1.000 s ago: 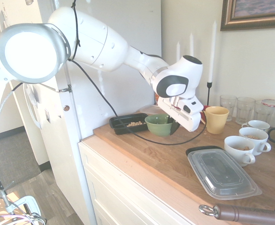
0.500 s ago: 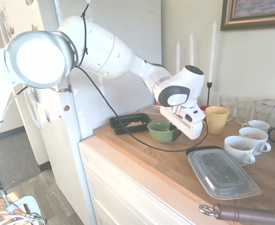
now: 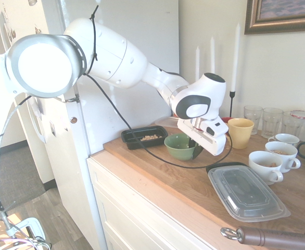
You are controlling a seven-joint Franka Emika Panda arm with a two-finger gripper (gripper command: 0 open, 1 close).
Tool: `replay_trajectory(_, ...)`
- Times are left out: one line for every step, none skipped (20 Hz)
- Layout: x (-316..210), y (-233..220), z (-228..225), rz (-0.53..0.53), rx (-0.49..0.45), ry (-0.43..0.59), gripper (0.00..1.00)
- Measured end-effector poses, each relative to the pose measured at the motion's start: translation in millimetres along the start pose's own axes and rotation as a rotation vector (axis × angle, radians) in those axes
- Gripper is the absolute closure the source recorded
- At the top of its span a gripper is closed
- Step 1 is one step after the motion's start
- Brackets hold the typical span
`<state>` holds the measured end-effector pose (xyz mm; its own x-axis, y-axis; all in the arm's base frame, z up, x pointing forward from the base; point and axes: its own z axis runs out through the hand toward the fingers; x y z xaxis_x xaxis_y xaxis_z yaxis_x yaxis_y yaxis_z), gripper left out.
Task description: Pour the cereal into the box
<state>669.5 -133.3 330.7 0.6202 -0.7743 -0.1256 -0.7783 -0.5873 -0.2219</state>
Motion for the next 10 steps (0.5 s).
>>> replay_trajectory(0, 1, 0, -0.010, -0.015, 0.008, 0.00)
replay_trajectory(-1, 1, 0, -0.022, -0.029, 0.020, 0.00)
replay_trajectory(-4, 0, -2, -0.037, -0.043, 0.036, 0.00)
replay_trajectory(-7, -1, -5, -0.051, -0.059, 0.052, 0.00)
replay_trajectory(-11, -2, -10, -0.065, -0.073, 0.069, 0.00)
replay_trajectory(-16, -5, -18, -0.077, -0.080, 0.086, 0.00)
replay_trajectory(-21, -8, -27, -0.087, -0.085, 0.105, 0.00)
replay_trajectory(-27, -12, -38, -0.097, -0.087, 0.127, 0.00)
replay_trajectory(-35, -15, -49, -0.103, -0.089, 0.148, 0.00)
replay_trajectory(-41, -17, -59, -0.107, -0.091, 0.164, 0.00)
